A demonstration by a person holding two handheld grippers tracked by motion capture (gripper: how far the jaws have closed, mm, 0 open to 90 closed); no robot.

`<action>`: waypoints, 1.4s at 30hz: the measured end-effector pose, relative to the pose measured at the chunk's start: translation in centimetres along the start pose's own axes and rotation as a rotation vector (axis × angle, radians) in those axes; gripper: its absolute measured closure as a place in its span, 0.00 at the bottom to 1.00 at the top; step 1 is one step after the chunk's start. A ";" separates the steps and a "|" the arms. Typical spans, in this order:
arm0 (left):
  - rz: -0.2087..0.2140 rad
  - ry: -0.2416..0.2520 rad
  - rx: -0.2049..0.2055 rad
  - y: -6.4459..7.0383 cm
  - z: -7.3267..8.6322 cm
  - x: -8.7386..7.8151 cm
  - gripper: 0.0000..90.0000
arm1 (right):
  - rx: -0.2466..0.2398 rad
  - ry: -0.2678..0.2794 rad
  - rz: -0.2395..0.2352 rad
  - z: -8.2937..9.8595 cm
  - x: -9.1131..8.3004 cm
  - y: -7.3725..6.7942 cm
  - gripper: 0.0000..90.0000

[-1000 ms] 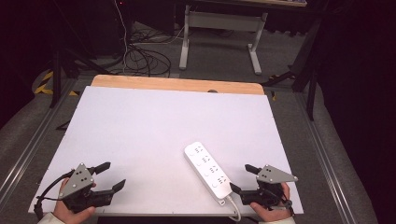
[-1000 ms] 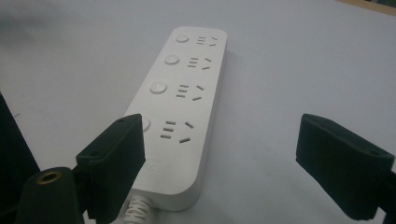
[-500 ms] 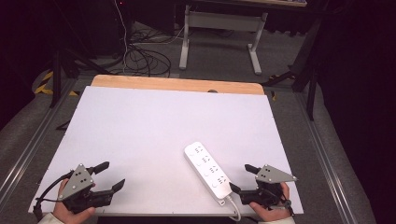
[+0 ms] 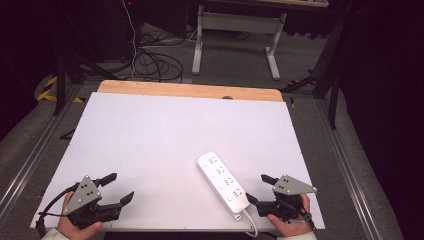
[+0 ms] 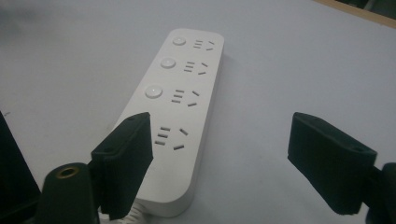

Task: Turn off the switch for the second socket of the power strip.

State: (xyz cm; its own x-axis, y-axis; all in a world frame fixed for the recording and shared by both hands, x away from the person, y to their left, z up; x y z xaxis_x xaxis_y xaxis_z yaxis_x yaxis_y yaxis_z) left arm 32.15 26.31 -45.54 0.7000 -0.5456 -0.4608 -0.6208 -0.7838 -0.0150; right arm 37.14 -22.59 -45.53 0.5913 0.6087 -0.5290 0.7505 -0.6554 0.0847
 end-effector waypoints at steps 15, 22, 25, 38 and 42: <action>-0.009 -0.003 0.008 0.0 0.0 0.0 0.27 | 0.001 0.005 -0.028 -3.2 0.3 0.0 0.30; -0.013 -0.006 0.010 0.0 0.0 0.0 0.27 | -0.025 0.000 -0.049 -4.9 1.4 -0.5 0.31; -0.013 -0.005 0.011 0.0 0.0 0.0 0.27 | -0.033 0.002 -0.054 -5.3 1.7 -0.6 0.31; -0.021 -0.009 0.014 0.0 0.0 0.0 0.27 | -0.058 0.007 -0.088 -7.2 3.2 -1.5 0.32; -0.021 -0.009 0.014 0.0 0.0 0.0 0.27 | -0.060 0.005 -0.098 -7.7 3.7 -1.8 0.32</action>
State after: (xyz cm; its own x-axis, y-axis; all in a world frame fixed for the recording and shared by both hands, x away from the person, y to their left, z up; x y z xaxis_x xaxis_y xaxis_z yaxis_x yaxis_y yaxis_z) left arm 32.16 26.29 -45.55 0.7095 -0.5265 -0.4684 -0.6111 -0.7907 -0.0369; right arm 40.26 -15.69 -41.17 0.5153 0.6712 -0.5329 0.8213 -0.5644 0.0833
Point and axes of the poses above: each handheld gripper's, and its own axes: x roughly forward along the jaws, z roughly out of its underside, y roughly to its right, the point moved 1 cm from there along x, roughly forward along the jaws, and after that the axes turned 2 degrees about -x, right-handed, at the moved point
